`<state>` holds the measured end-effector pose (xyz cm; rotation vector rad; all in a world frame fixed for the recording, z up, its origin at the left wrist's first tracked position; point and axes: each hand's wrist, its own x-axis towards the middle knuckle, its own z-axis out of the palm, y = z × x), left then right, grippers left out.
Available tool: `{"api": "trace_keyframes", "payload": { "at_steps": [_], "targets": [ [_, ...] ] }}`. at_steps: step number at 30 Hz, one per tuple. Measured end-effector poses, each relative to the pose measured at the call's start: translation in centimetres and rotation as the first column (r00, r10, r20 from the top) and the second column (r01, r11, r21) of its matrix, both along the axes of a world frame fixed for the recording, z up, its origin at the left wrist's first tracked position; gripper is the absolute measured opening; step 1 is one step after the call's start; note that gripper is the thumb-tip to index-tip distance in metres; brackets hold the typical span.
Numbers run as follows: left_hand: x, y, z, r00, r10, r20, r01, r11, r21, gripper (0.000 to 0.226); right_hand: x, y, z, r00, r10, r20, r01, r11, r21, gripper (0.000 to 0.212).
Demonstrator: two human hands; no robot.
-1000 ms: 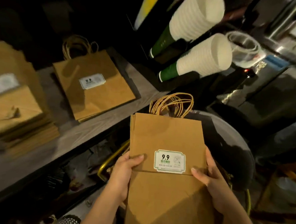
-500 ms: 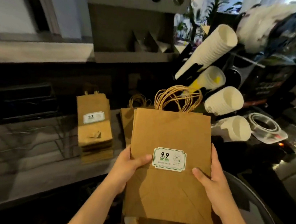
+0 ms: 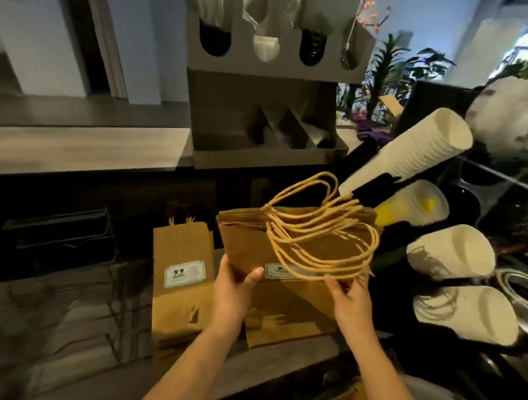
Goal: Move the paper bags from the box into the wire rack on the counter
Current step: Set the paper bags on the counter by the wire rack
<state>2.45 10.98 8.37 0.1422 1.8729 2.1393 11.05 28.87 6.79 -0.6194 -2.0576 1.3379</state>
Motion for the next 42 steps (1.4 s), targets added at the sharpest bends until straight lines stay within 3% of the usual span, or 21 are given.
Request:
{"api": "trace_keyframes", "payload": {
  "at_steps": [2, 4, 6, 8, 13, 16, 19, 23, 25, 28, 32, 37, 42],
  "targets": [
    [-1.1, 0.9, -1.9, 1.000, -0.012, -0.013, 0.011, 1.000, -0.026, 0.067, -1.8, 0.9, -2.4, 0.995, 0.006, 0.095, -0.001, 0.998, -0.057, 0.053],
    [-2.0, 2.1, -4.3, 0.998, -0.060, 0.029, 0.062, 0.995, -0.073, 0.085, -2.9, 1.7, -5.6, 0.971, 0.011, 0.240, 0.029, 0.987, -0.159, 0.078],
    [-2.2, 2.9, -6.4, 0.997, -0.076, 0.028, 0.078, 0.989, -0.128, 0.087, -2.9, 1.7, -7.4, 0.930, 0.035, 0.366, 0.076, 0.956, -0.285, 0.103],
    [-3.1, 3.6, -7.7, 0.999, -0.053, -0.010, 0.050, 0.983, -0.176, 0.076, -3.3, 2.3, -8.6, 0.915, 0.042, 0.402, 0.110, 0.932, -0.345, 0.114],
    [-5.8, 5.0, -9.0, 0.999, -0.019, -0.042, 0.001, 0.922, -0.387, 0.052, -5.1, 4.1, -9.8, 0.889, -0.021, 0.458, 0.174, 0.940, -0.295, 0.103],
    [-6.5, 5.9, -8.2, 0.997, -0.038, -0.068, -0.002, 0.861, -0.509, 0.069, -6.1, 4.8, -9.5, 0.878, -0.049, 0.477, 0.192, 0.947, -0.257, 0.099],
    [-7.0, 6.6, -7.8, 1.000, -0.024, 0.014, 0.027, 0.830, -0.558, 0.086, -6.6, 5.9, -9.7, 0.870, -0.029, 0.492, 0.185, 0.944, -0.273, 0.098],
    [-7.4, 6.5, -9.9, 0.977, 0.000, 0.213, 0.121, 0.821, -0.557, 0.086, -7.8, 6.1, -10.3, 0.775, 0.123, 0.620, 0.103, 0.943, -0.317, 0.076],
    [-7.6, 6.5, -11.9, 0.945, -0.021, 0.327, 0.200, 0.828, -0.523, 0.084, -8.1, 5.9, -11.5, 0.716, 0.098, 0.691, 0.128, 0.955, -0.268, 0.082],
    [-7.8, 6.2, -12.7, 0.934, -0.053, 0.353, 0.229, 0.848, -0.478, 0.083, -8.4, 6.4, -13.0, 0.601, 0.005, 0.799, 0.102, 0.991, -0.083, 0.091],
    [-8.1, 6.0, -12.8, 0.911, -0.087, 0.403, 0.264, 0.874, -0.407, 0.082, -8.3, 5.6, -12.1, 0.681, 0.113, 0.724, 0.113, 0.960, -0.255, 0.089],
    [-7.8, 6.1, -11.9, 0.890, -0.159, 0.427, 0.327, 0.876, -0.356, 0.093, -8.4, 5.6, -12.1, 0.658, 0.071, 0.749, 0.093, 0.980, -0.175, 0.086],
    [-6.9, 6.4, -10.3, 0.916, -0.157, 0.368, 0.344, 0.782, -0.521, 0.097, -7.5, 5.3, -11.6, 0.605, 0.035, 0.795, 0.084, 0.991, -0.107, 0.081]
  ]
}}
